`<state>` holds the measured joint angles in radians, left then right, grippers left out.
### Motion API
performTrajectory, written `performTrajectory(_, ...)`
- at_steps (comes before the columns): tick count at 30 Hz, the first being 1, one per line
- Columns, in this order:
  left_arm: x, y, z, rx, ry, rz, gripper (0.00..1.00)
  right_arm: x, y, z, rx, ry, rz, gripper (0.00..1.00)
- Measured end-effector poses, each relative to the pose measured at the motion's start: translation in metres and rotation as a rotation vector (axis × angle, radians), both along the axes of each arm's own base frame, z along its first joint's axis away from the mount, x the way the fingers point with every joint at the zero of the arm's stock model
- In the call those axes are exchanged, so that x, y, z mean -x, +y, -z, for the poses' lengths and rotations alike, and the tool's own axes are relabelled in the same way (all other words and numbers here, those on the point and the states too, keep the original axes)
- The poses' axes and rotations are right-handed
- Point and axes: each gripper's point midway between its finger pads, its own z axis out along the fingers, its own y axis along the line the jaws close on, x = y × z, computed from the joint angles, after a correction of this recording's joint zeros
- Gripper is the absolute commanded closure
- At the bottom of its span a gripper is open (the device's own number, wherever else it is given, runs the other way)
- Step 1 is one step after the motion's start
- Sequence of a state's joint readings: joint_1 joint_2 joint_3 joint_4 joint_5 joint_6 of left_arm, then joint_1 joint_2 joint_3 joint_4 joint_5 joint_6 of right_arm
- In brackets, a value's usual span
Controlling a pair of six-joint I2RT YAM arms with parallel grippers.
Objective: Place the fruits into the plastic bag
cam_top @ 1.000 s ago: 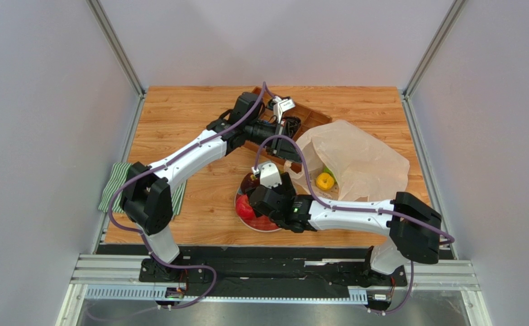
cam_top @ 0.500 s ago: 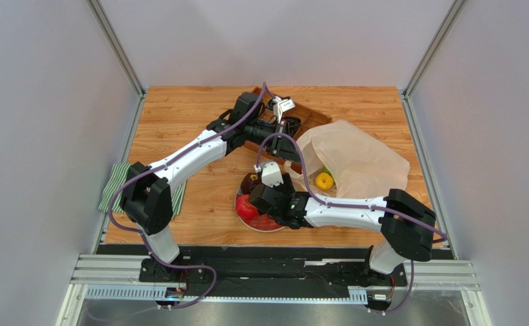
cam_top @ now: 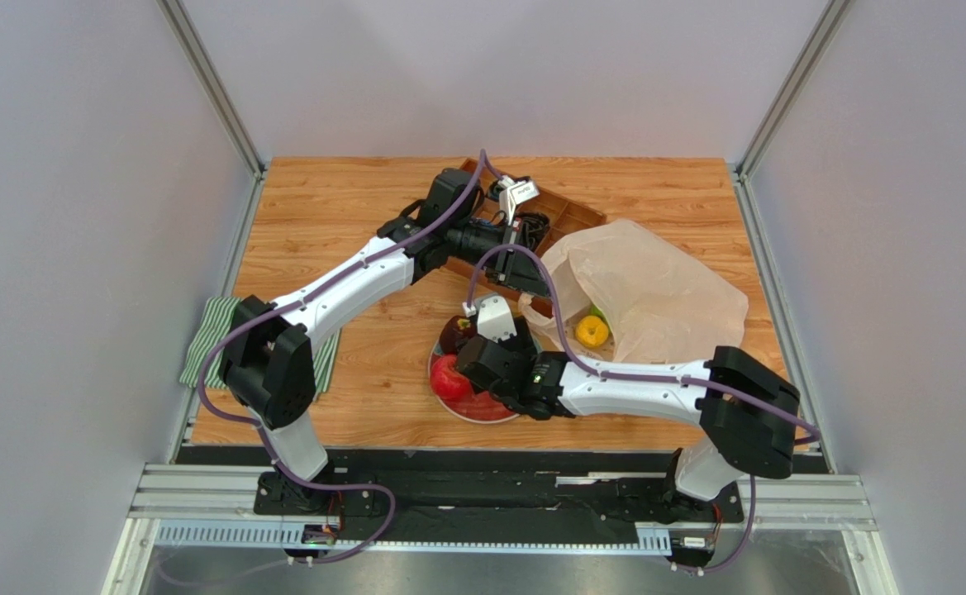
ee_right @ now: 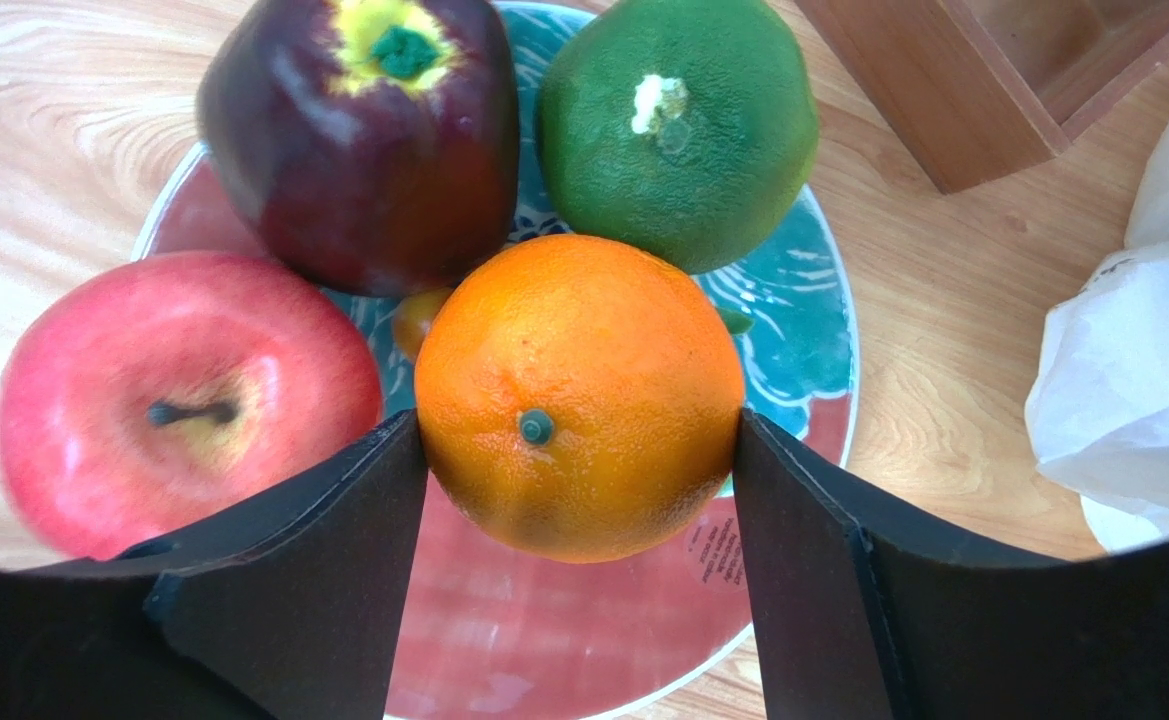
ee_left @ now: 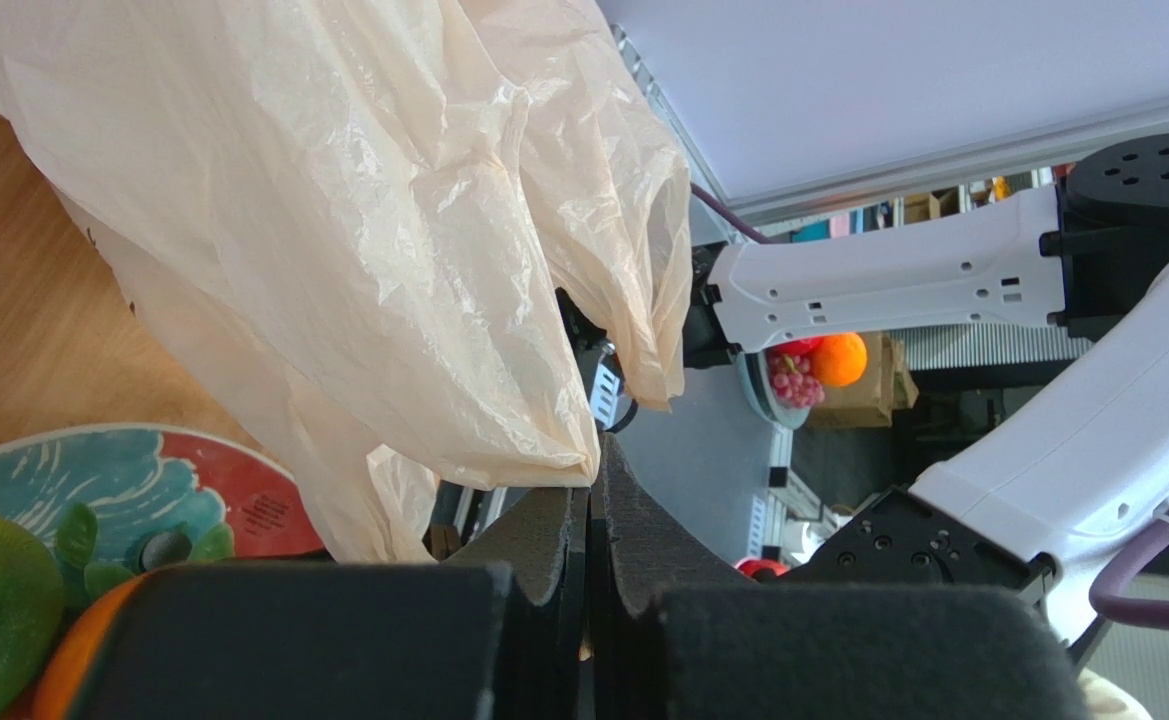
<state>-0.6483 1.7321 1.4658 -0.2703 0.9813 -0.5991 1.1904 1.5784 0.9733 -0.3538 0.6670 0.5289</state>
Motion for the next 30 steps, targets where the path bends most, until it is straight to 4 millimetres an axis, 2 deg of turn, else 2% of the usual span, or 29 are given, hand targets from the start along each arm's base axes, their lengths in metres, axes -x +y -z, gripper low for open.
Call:
performTrajectory(5, 0.000, 0.000, 0.000, -0.001, -0.002, 0.000, 1.00, 0.019, 0.010, -0.017, -0.078, -0.024, -0.131, 0.64)
performTrajectory(8, -0.001, 0.000, 0.002, -0.006, -0.010, -0.003, 1.00, 0.032, 0.014, -0.039, -0.175, -0.048, -0.220, 0.65)
performTrajectory(13, -0.001, 0.002, 0.005, -0.021, -0.011, -0.007, 1.00, 0.045, 0.009, -0.076, -0.298, -0.112, -0.321, 0.64)
performTrajectory(19, -0.002, 0.002, 0.006, -0.028, -0.012, -0.012, 1.00, 0.055, -0.026, -0.123, -0.424, -0.222, -0.364, 0.62)
performTrajectory(23, -0.002, 0.002, 0.007, -0.030, -0.011, -0.013, 1.00, 0.044, -0.057, -0.161, -0.534, -0.305, -0.304, 0.62)
performTrajectory(26, -0.002, 0.002, 0.007, -0.030, -0.011, -0.013, 1.00, 0.034, -0.085, -0.173, -0.578, -0.347, -0.240, 0.62)
performTrajectory(30, -0.002, 0.002, 0.007, -0.030, -0.011, -0.013, 1.00, 0.022, -0.115, -0.175, -0.598, -0.368, -0.137, 0.63)
